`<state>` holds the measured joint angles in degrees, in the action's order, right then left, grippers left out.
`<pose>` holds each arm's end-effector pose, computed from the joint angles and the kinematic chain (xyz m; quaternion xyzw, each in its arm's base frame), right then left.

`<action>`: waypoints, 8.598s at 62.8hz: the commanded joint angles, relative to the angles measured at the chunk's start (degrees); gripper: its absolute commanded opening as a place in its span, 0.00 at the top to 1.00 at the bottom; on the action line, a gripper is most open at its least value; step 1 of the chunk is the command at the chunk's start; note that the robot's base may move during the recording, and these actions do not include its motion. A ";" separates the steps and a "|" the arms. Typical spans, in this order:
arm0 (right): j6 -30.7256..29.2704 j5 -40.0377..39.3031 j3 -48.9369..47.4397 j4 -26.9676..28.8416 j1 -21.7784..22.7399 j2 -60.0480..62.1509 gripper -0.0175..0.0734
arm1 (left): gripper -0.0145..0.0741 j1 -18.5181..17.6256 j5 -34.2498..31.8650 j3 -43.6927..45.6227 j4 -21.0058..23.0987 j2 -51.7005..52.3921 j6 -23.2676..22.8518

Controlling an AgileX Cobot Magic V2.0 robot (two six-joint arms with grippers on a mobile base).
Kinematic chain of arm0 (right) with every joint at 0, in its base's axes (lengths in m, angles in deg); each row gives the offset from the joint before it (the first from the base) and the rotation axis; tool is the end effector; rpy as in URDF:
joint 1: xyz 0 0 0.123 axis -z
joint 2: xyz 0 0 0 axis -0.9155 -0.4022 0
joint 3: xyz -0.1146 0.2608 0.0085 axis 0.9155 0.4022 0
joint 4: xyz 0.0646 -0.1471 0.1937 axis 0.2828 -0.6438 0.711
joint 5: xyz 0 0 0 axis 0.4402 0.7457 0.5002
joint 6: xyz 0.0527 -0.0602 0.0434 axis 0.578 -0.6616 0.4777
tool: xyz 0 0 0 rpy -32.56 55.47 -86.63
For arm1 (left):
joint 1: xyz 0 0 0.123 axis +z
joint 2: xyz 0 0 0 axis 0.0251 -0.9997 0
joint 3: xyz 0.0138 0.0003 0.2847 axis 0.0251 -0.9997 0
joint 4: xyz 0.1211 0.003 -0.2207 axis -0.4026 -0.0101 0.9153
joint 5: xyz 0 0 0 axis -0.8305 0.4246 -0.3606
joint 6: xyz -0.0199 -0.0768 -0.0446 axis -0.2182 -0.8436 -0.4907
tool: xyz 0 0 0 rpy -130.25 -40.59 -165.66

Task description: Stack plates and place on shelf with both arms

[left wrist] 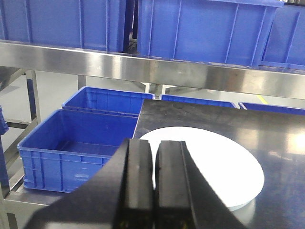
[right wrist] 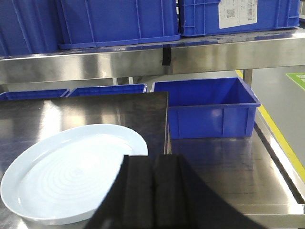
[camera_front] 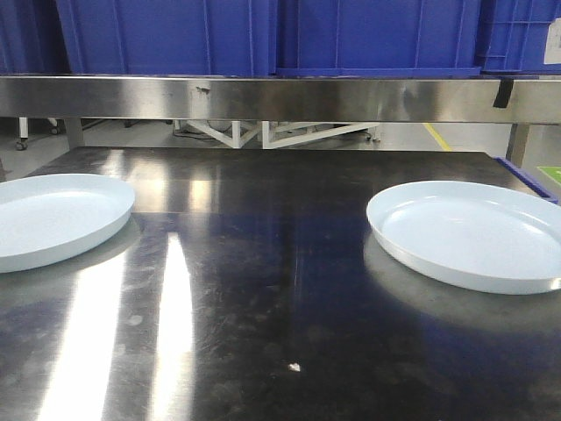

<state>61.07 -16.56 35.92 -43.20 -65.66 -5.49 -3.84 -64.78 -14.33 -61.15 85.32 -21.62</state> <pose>0.0569 -0.0003 0.1956 0.0537 0.7127 0.0473 0.6978 0.0564 -0.0028 0.2028 -0.0257 0.7056 -0.0578 0.7058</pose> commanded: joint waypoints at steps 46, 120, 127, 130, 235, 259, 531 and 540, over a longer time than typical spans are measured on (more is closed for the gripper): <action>-0.28 -5.15 -0.97 -0.42 0.22 1.22 0.75 | 0.73 -0.11 -5.03 -1.27 0.48 0.90 -0.22; -0.28 -5.15 -0.97 -0.42 0.22 1.22 0.75 | 0.73 -5.44 22.47 54.12 -10.14 -47.85 -0.10; -0.28 -5.15 -0.97 -0.42 0.22 1.22 0.75 | 0.73 -5.32 21.55 54.12 -12.34 -47.85 -0.10; -0.28 -5.15 -0.97 -0.42 0.22 1.22 0.75 | 0.73 -5.32 21.28 54.12 -12.67 -47.85 -0.10; 0.26 24.03 -48.80 4.74 -0.58 -42.49 0.75 | 0.73 -6.11 19.02 54.12 -12.43 -49.22 -0.64; 0.26 14.44 -49.83 8.81 -0.62 -52.85 0.75 | 0.73 -6.11 23.98 54.12 -6.24 -49.22 -0.62; 0.26 20.32 -49.83 10.41 -0.62 -53.53 0.16 | 0.75 -26.29 44.88 89.52 -11.89 -98.26 -5.63; 0.26 20.26 -49.83 10.41 -0.62 -53.59 0.16 | 0.73 -24.73 43.10 91.86 -11.05 -94.01 -7.91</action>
<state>61.79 7.26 -11.69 -33.26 -66.19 -59.48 -29.55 -18.40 74.39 -71.87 -14.59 -27.55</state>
